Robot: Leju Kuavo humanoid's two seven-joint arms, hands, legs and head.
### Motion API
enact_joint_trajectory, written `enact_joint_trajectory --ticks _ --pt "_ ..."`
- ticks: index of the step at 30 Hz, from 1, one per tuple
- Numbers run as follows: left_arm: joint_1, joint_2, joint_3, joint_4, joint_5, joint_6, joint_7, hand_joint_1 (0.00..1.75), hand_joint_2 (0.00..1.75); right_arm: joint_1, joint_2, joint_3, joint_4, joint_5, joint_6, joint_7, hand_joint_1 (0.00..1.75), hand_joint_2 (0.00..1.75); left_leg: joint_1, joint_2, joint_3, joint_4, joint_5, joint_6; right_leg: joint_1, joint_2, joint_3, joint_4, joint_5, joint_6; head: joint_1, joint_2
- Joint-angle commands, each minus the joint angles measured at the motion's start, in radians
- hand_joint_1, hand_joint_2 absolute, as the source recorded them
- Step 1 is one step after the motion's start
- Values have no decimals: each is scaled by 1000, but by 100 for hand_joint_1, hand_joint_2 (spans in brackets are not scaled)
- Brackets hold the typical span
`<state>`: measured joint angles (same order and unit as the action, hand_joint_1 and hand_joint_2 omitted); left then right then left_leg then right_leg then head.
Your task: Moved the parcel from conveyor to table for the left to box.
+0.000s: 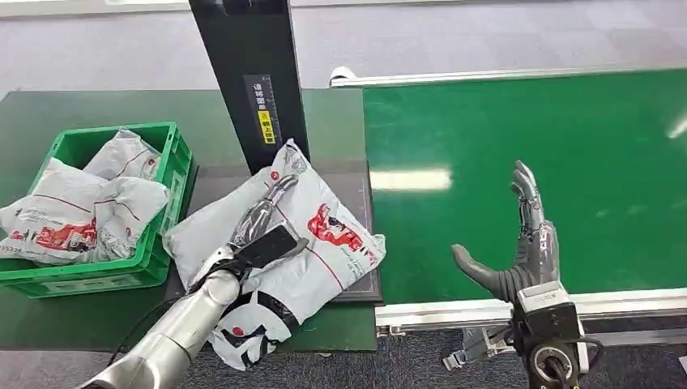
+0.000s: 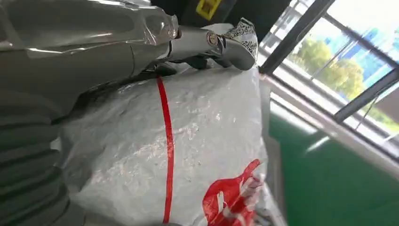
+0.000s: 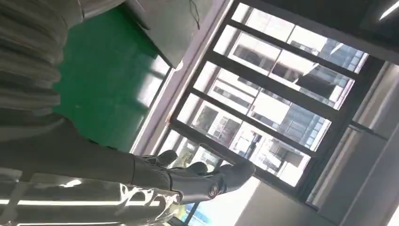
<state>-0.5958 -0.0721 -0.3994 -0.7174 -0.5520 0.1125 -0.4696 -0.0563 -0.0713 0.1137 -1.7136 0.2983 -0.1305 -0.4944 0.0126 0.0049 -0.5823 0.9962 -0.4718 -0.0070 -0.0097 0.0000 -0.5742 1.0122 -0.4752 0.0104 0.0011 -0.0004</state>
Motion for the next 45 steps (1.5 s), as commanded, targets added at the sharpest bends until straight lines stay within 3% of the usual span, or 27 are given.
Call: enact_joint_trajectory --ticks 1,14,15,16,27,33,35,37,39,45 --pt "-75 -9 -94 238 3 -17 0 0 175 -42 -22 41 101 -5 -17 -8 0 175 0 0 3 -2 0 0 0 0 3 -2 0 -1 -1 0" --pt "-69 -1 -113 227 4 -23 10 0 175 -69 -24 49 121 -22 -16 -13 0 175 0 0 2 -1 0 0 0 1 2 -1 0 0 0 0" --pt "-60 3 -111 217 9 -15 4 26 175 -76 -23 54 130 -23 -16 -14 0 175 0 0 3 -2 0 0 0 1 3 -2 0 -1 0 0" --pt "-53 9 -115 208 9 -7 -1 175 175 -82 -25 58 135 -24 -16 -14 0 175 0 1 2 -2 0 0 0 2 2 -2 0 -1 0 0" --pt "-31 46 -65 0 89 97 -27 175 175 -60 -32 56 113 -37 -33 -8 0 175 0 0 1 -2 0 0 0 1 2 -1 0 -1 0 0" --pt "-55 86 -48 -98 68 240 -20 175 175 -54 -30 44 109 -36 -48 -8 0 175 0 0 1 -1 0 0 1 1 1 -1 0 -1 0 0" --pt "-58 110 -29 -172 89 260 -25 175 175 -51 -30 40 107 -36 -55 -8 0 175 1 0 -1 0 0 0 1 1 -1 0 0 -1 0 0" --pt "-53 146 33 -323 117 383 -48 175 175 -42 -24 32 102 -36 -65 -7 0 175 1 0 -2 1 0 0 1 1 -1 0 0 -1 0 0" --pt "-41 178 65 -426 117 373 -16 175 175 -29 -16 28 96 -36 -67 -8 0 175 1 2 -2 1 0 0 1 2 -2 1 0 -1 0 0" --pt "-29 174 64 -429 110 370 -13 175 175 -28 -15 28 94 -36 -69 -8 0 175 0 0 1 -2 0 0 0 1 1 -1 0 -1 0 0"
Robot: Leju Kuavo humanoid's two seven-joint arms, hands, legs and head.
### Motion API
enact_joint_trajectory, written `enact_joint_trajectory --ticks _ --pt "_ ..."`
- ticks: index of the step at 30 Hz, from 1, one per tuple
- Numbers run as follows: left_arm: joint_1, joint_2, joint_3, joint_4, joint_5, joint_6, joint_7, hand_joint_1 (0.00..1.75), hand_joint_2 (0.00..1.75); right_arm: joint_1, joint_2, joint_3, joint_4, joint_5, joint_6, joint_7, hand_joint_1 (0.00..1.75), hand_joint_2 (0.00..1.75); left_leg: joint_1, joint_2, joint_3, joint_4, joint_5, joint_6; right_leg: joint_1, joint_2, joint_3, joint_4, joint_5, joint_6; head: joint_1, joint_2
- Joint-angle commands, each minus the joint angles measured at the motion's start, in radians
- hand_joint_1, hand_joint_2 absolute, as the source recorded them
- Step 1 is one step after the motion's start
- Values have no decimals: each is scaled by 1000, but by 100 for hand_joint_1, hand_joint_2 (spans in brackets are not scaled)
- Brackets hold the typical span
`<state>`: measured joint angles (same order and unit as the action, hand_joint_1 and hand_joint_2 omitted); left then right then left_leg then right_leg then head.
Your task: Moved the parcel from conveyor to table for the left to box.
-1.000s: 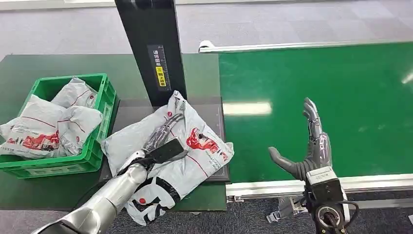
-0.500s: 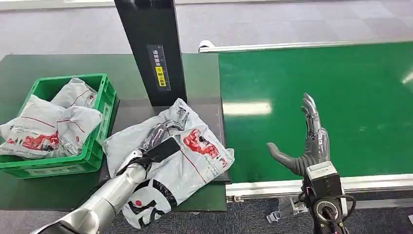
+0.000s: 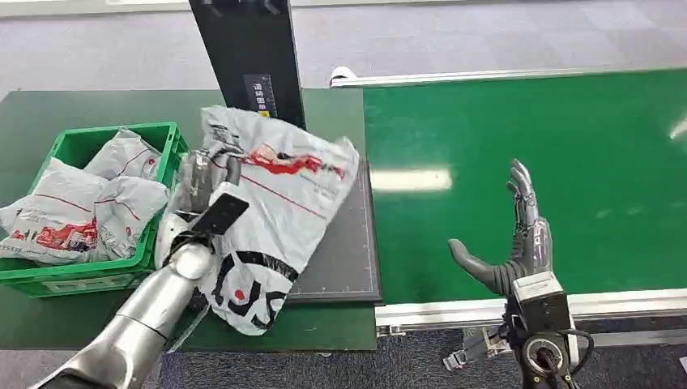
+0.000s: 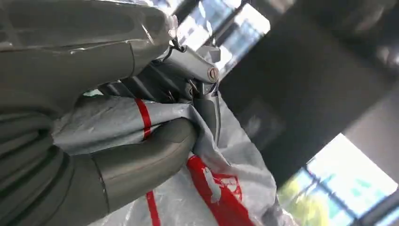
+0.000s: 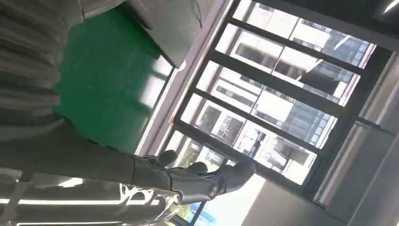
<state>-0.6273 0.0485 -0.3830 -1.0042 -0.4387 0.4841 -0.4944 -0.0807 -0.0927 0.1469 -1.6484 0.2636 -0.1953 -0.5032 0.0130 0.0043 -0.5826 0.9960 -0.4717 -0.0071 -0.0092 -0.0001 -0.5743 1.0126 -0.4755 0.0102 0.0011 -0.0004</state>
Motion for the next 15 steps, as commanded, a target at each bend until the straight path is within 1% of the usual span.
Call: enact_joint_trajectory --ticks 1,2,3,5,6,8,9,10,11,14,15 --pt "4 50 46 -136 -6 3 10 175 175 -4 6 -5 29 -1 -5 0 0 175 0 1 1 -1 0 0 0 1 1 -1 0 0 0 0" --pt "4 50 46 -136 -6 3 10 175 175 -4 6 -5 29 -1 -5 0 0 175 0 1 1 0 0 0 0 1 1 -1 0 0 0 0" --pt "6 43 73 -148 -7 67 -24 175 175 6 13 -11 23 1 -10 0 0 175 0 1 2 -2 0 1 0 1 2 -2 1 0 0 0" --pt "22 64 117 -225 -8 106 -28 175 175 53 30 -23 -11 20 -25 -5 0 175 0 0 0 0 0 0 0 1 1 -1 0 0 0 0" --pt "34 75 154 -283 -26 111 -9 175 175 89 42 -33 -40 33 -34 -10 0 175 0 0 1 -1 0 0 0 1 1 -1 0 -1 0 0" --pt "34 74 222 -355 -74 89 35 175 175 124 58 -47 -74 55 -32 -13 0 175 1 0 -1 0 0 0 1 0 -1 0 0 -1 0 0" --pt "27 73 253 -368 -132 105 59 175 175 132 63 -52 -83 62 -28 -12 0 175 0 0 0 -1 -1 0 0 0 0 -1 -1 -1 0 0" --pt "19 78 283 -366 -213 153 85 175 175 136 66 -52 -89 67 -22 -11 0 175 1 1 -1 0 -1 0 1 1 -1 0 0 -1 0 0" --pt "4 90 318 -354 -264 165 109 175 175 137 70 -54 -93 72 -18 -9 0 175 0 1 -1 0 -1 0 1 1 -1 0 0 -1 0 0" --pt "-6 90 347 -335 -266 143 92 175 175 132 73 -58 -90 76 -14 -7 0 175 1 2 -1 0 -1 0 1 2 -1 0 0 -1 0 0" --pt "-9 89 355 -325 -287 161 96 175 175 132 73 -58 -89 76 -13 -7 0 175 1 2 0 0 -1 0 1 2 -1 0 0 -1 -1 0"
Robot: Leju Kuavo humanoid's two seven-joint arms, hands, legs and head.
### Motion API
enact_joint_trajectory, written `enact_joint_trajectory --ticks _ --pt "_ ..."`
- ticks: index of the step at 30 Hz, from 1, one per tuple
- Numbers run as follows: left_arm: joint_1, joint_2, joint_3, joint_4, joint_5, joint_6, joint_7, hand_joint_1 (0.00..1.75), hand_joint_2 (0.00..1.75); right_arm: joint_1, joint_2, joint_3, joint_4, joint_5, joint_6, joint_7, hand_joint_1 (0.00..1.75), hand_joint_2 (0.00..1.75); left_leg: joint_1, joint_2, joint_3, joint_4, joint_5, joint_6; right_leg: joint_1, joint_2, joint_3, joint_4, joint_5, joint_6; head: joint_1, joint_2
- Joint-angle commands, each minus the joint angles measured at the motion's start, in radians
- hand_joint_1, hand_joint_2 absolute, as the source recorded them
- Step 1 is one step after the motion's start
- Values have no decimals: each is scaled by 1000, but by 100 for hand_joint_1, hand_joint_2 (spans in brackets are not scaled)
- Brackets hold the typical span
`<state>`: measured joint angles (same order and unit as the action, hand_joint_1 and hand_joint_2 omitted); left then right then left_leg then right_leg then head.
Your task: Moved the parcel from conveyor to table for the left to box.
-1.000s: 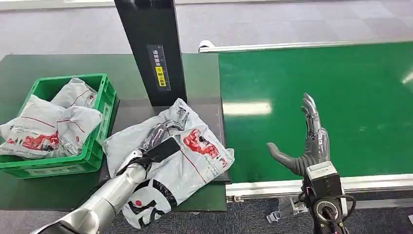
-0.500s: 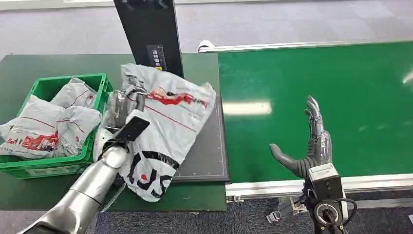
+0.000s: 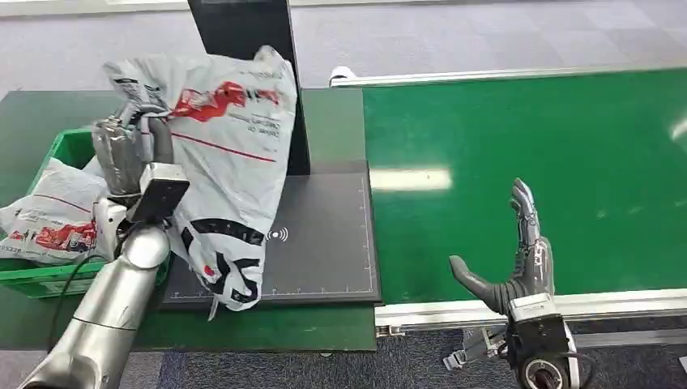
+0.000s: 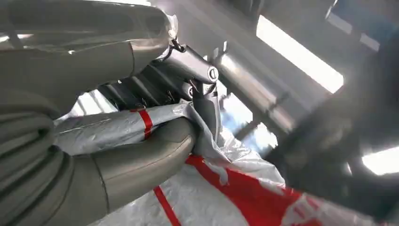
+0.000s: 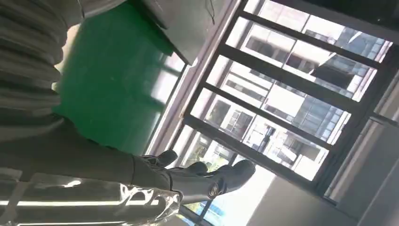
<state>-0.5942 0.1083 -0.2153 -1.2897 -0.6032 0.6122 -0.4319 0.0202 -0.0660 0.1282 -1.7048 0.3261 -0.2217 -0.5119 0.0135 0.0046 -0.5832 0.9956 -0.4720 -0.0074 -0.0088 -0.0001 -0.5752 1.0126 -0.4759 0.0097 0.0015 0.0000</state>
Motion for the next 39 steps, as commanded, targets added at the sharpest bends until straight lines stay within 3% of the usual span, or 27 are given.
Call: enact_joint_trajectory --ticks 1,6,10,16,36,38,39 --pt "-69 42 207 9 -190 59 82 175 175 30 47 -42 -34 13 16 1 0 175 0 2 1 0 0 0 0 2 0 0 0 -1 0 0" --pt "-270 161 309 376 -276 71 146 175 175 28 38 -50 -47 6 28 3 0 175 0 1 0 0 1 0 0 1 0 1 1 -1 0 0" --pt "-370 210 352 615 -398 86 196 175 175 17 29 -46 -34 -3 33 4 0 175 0 1 2 0 1 0 0 1 1 0 1 -2 -1 0" --pt "-373 226 447 689 -505 86 233 175 175 16 23 -36 -22 -8 28 1 0 175 0 3 3 -1 1 0 0 2 2 0 1 -1 -1 0" --pt "-419 250 463 790 -579 86 275 175 175 9 23 -38 -24 -17 27 1 0 175 0 1 2 -1 1 0 0 1 2 0 1 -1 0 0" --pt "-428 229 475 850 -539 81 226 0 175 12 20 -43 -25 -16 23 1 0 175 0 1 2 -1 1 0 1 0 2 -1 1 -1 0 0" --pt "-427 213 488 853 -498 61 185 0 175 14 17 -46 -27 -15 23 0 0 175 0 0 1 -1 1 0 0 0 1 0 1 -1 0 0"
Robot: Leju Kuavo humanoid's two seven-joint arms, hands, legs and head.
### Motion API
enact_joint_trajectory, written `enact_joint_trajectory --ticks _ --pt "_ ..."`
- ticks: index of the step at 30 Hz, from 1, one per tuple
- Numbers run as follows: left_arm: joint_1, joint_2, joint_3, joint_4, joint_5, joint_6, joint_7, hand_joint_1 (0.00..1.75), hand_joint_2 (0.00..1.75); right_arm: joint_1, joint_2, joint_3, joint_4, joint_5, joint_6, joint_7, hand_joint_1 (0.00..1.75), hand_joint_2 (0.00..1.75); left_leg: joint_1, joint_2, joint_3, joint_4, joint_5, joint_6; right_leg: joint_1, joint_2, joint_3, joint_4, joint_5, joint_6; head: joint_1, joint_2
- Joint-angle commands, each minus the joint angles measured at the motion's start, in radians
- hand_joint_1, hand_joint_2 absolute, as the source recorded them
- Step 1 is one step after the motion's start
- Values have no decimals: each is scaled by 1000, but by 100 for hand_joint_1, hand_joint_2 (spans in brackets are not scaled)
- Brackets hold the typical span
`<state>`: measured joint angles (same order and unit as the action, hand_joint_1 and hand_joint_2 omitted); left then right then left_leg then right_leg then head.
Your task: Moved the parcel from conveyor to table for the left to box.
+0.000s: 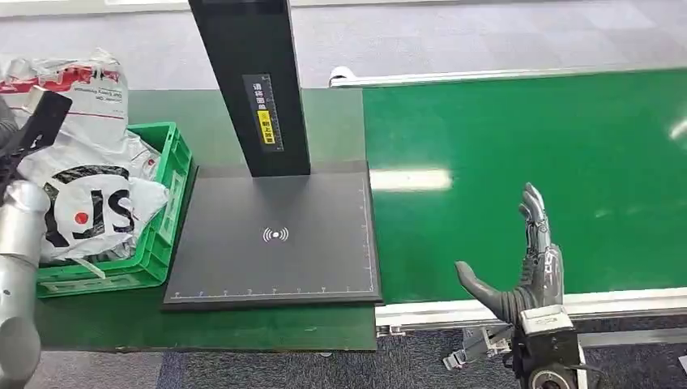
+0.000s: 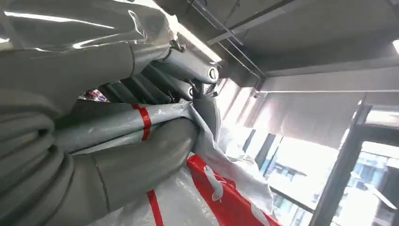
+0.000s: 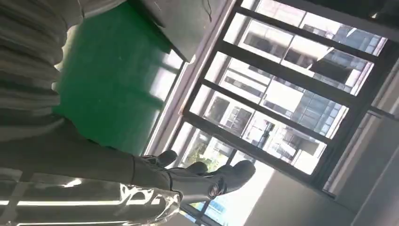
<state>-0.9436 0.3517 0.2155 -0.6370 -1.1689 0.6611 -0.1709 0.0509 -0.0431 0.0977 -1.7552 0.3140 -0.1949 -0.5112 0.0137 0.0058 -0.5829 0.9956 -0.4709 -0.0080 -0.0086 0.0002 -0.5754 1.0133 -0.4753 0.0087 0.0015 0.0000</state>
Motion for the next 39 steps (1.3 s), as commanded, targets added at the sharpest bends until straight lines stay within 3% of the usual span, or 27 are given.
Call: enact_joint_trajectory --ticks 1,5,16,23,34,36,38,39 --pt "-72 -38 53 199 67 21 -80 0 175 -15 -7 -17 23 -3 -3 -1 0 175 0 -2 1 -1 0 1 0 -2 2 -1 0 0 0 0" --pt "-46 -74 32 152 98 20 -114 0 175 -17 -10 -23 26 -6 3 -7 0 175 0 -4 1 -1 1 1 0 -3 3 -2 0 0 0 0" --pt "-51 -55 -8 138 108 34 -84 0 175 -11 -18 -18 20 -14 3 -7 0 175 0 -2 1 -1 0 1 0 -2 2 -1 0 0 0 0" --pt "32 -115 -11 -43 160 37 -171 0 175 -3 -11 -17 16 -10 -4 -2 0 175 0 -2 1 -1 1 1 0 -2 2 -2 0 0 0 0" --pt "32 -115 -11 -43 160 37 -171 0 175 -3 -11 -17 16 -10 -4 -2 0 175 0 -3 1 -1 1 1 0 -2 2 -2 0 0 0 0" --pt "89 -144 -39 -153 323 -12 -269 0 175 4 -7 -22 14 -4 -6 0 0 175 0 -3 1 -1 1 1 0 -2 2 -2 0 0 0 0" --pt "226 -207 -97 -392 515 -171 -307 0 175 18 -7 -27 12 1 -9 -3 0 175 0 -3 2 -2 1 1 0 -3 3 -3 0 0 0 0" --pt "313 -251 -117 -528 708 -318 -322 0 175 26 -8 -28 11 4 -9 -5 0 175 0 -3 1 -1 1 1 0 -3 2 -2 0 0 0 0"
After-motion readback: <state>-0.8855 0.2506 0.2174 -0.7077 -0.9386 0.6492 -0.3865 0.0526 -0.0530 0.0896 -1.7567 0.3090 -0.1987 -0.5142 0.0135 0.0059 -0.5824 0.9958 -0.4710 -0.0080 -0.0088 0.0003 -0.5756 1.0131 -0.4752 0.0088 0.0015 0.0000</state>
